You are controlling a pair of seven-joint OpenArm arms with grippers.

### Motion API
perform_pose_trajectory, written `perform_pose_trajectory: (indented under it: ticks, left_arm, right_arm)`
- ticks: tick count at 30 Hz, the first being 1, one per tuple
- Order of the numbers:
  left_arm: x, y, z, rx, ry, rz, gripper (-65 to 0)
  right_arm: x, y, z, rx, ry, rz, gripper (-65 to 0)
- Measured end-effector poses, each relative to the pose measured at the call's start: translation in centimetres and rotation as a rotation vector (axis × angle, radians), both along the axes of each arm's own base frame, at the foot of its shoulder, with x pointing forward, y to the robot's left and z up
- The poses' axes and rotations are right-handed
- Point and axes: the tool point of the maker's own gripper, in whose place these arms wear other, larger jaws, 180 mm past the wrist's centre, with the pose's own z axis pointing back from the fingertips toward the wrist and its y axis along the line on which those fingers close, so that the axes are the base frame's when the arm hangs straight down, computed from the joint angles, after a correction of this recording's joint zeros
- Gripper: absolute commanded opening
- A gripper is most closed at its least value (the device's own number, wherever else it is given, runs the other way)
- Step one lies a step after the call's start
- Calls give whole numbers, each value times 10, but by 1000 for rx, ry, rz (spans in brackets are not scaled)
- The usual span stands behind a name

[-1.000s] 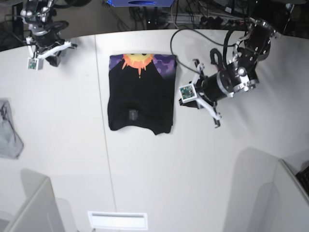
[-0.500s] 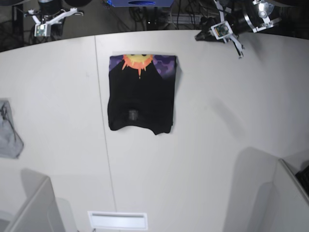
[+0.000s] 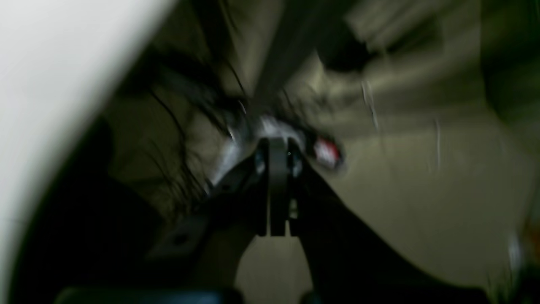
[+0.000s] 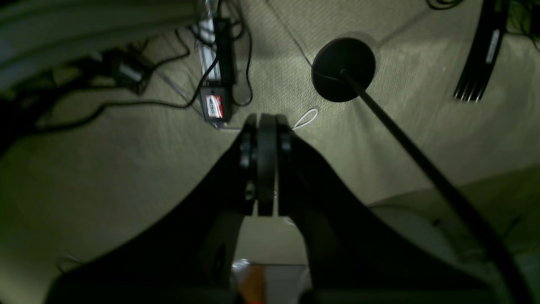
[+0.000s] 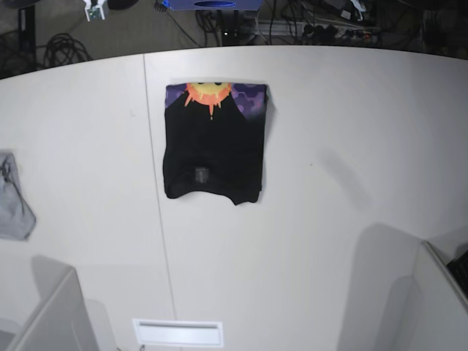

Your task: Fold the T-shirt properly

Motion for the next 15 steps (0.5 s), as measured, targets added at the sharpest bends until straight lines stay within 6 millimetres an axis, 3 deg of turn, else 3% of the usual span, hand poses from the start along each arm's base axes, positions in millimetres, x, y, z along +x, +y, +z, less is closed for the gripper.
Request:
perform_pose_trajectory:
  ticks: [3, 8, 15]
  left_arm:
    - [-35, -5, -15, 21, 85, -30, -650]
    - [-38, -11, -31, 17, 113, 43, -650]
    - [-58, 19, -74, 112, 220, 100, -650]
  right_arm:
    - [-12, 8, -15, 36, 62, 68, -650]
    - [-35, 18, -47, 83, 165, 96, -650]
    - [-59, 30, -93, 130, 288, 106, -650]
